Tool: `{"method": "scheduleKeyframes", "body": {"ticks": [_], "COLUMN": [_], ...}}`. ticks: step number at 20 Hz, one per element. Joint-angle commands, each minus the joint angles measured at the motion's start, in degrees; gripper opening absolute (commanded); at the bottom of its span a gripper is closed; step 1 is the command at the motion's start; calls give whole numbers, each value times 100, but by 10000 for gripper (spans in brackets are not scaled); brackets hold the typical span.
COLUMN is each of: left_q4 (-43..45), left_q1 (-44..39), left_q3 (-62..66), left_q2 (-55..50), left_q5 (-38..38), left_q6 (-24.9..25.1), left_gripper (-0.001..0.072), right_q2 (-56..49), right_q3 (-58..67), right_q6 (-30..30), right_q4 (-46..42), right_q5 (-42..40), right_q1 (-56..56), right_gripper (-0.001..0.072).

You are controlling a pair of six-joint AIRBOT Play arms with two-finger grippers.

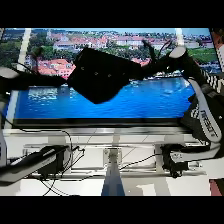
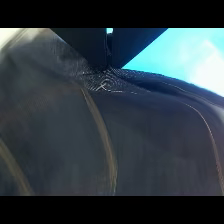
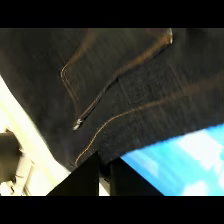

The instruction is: Fold the clothes and pants, and hang the long-sleeved shirts on hangers.

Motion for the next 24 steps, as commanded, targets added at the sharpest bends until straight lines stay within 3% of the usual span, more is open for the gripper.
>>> {"method": "scheduleKeyframes", "body": {"ticks": [1,6,10,13,17,21,24], "left_q4": [-4,0,787,1300,1300,903,1104], "left_q1": [208,669,743,743,704,90,-680], "left_q3": [1399,1834,1829,1825,1432,846,809], "left_q2": [872,2857,3923,4172,3309,1578,46], "left_q5": [280,2085,2205,2138,1495,1537,1934], "left_q6": [-15,-11,-17,-476,-472,-466,-444], "left_gripper": [13,14,13,12,12,12,12], "right_q2": [796,2057,2562,2549,2470,2065,1443], "right_q3": [981,1580,1578,1416,446,-750,-1290], "right_q6": [-42,269,1353,2022,3228,3353,3823], "right_q4": [289,726,686,365,-651,-1102,-1198], "right_q5": [-76,-1047,-1209,-1351,-2299,-3858,-4658], "right_q1": [387,962,1475,1829,2070,2059,1805], "right_gripper": [35,35,35,34,34,34,34]}}
